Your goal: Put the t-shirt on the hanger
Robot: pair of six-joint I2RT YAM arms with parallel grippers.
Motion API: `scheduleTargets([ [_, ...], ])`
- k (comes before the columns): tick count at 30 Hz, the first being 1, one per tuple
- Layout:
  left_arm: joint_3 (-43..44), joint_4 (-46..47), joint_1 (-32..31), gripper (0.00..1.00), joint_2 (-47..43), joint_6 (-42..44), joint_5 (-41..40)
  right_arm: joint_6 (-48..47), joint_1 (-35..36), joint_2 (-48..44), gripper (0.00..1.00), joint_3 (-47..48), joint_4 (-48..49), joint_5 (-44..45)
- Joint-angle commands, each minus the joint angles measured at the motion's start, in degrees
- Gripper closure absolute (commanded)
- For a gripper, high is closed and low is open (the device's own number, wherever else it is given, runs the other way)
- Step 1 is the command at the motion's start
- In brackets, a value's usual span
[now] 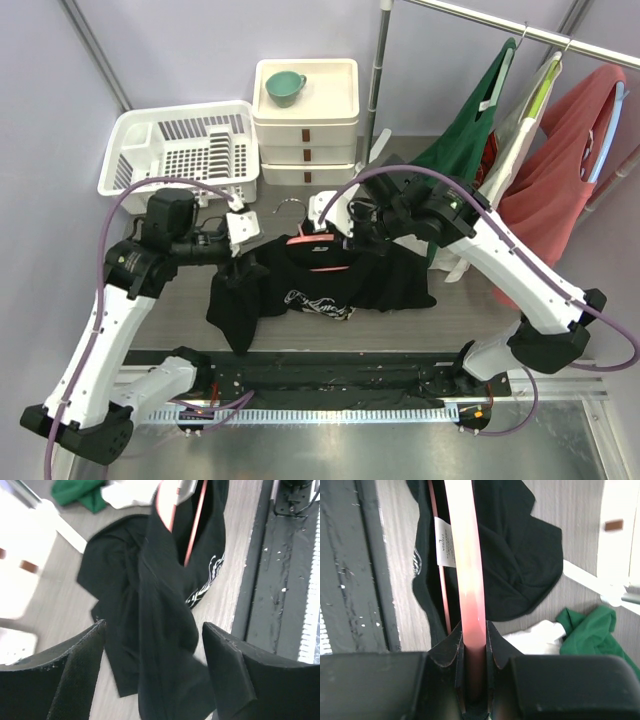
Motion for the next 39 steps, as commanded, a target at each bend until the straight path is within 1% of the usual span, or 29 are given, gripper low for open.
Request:
scheduleTargets([
  [1, -0.96, 6.5, -3.76, 0.44, 0.73, -2.99, -1.36, 2.51, 2.99, 0.47, 0.99, 4.25, 3.56, -2.82],
  [2, -1.05, 5.89, -5.42, 0.58, 1.43, -2.99, -1.63, 2.69, 3.35, 0.56, 0.99, 4.87, 3.83, -2.82],
  [3, -0.79, 5.1, -5.87, 0.83, 1.61, -2.64, -1.28, 3.13, 3.61, 0.73, 0.99, 5.13, 3.92, -2.82],
  [4, -0.79, 4.4, -5.96, 0.94, 1.79, -2.2, -0.93, 3.57, 3.79, 1.08, 0.98, 5.48, 4.0, -2.73],
  [5, -0.96, 3.61, -5.97, 1.0, 1.88, -2.2, -0.93, 4.18, 3.71, 1.17, 0.91, 6.01, 3.92, -2.47],
  [6, -1.4, 3.08, -6.05, 1.0, 1.53, -1.85, -1.62, 4.8, 3.71, 1.26, 0.78, 6.28, 3.57, -2.29],
  [7, -1.66, 2.72, -5.97, 1.0, 0.92, -1.67, -2.24, 5.5, 3.71, 1.26, 0.4, 6.45, 2.35, -2.55],
  [9, -3.67, 3.51, -5.27, 1.0, -1.97, -1.85, -2.86, 6.73, 3.36, 0.13, 0.01, 5.67, 1.37, -3.95],
  [10, -4.38, 3.77, -4.48, 1.0, -2.86, -1.67, -2.69, 6.91, 3.27, -0.66, 0.0, 4.88, 0.41, -4.48],
  [12, -5.53, 2.99, -3.95, 1.0, -4.7, -0.45, -2.33, 6.65, 3.0, -3.74, 0.0, 1.37, -0.38, -4.49],
  [15, -5.45, 1.5, -3.86, 1.0, -4.8, 0.09, -2.07, 5.6, 1.69, -7.68, 0.0, -3.38, -1.96, -4.58],
  [18, -4.92, 0.79, -3.86, 1.0, -4.8, 0.97, -0.49, 2.79, 0.9, -10.33, 0.12, -8.74, -3.38, -4.05],
  [19, -4.83, 1.05, -3.77, 1.0, -4.89, 0.79, 0.38, 2.09, 0.46, -10.69, 0.21, -9.97, -3.03, -4.22],
  [21, -4.48, 1.4, -3.86, 1.0, -4.72, 0.27, 0.83, 1.2, -0.59, -10.87, 0.29, -12.09, -2.24, -5.27],
  [22, -4.22, 1.4, -3.86, 1.0, -4.54, 0.09, 0.92, 1.03, -0.86, -10.34, 0.37, -12.35, -1.45, -5.72],
  [24, -3.52, 1.31, -3.94, 1.0, -4.27, 0.0, 1.45, 0.32, -1.13, -9.55, 0.45, -12.35, -0.57, -6.33],
  [25, -3.42, 1.4, -3.86, 1.0, -4.27, -0.09, 1.53, 0.15, -1.3, -8.68, 0.54, -12.27, 0.31, -6.94],
  [27, -3.34, 2.11, -3.86, 1.0, -4.19, -1.23, 1.8, -0.38, -1.31, -7.45, 0.64, -11.57, 0.75, -7.82],
  [28, -3.25, 2.28, -3.86, 1.0, -4.19, -1.4, 1.97, -0.47, -1.39, -6.31, 0.76, -11.21, 0.93, -9.05],
  [30, -3.25, 2.55, -3.86, 1.0, -4.27, -2.02, 2.06, -0.47, -1.39, -5.07, 0.89, -9.9, 1.02, -10.2],
  [36, -3.69, 4.56, -3.86, 1.0, -3.84, -3.69, 2.77, 0.41, -1.39, -1.91, 0.89, -4.54, 1.46, -14.42],
  [39, -3.69, 6.05, -3.94, 1.0, -3.05, -4.39, 2.94, 1.11, -1.31, -0.76, 0.85, -1.72, 1.46, -16.7],
])
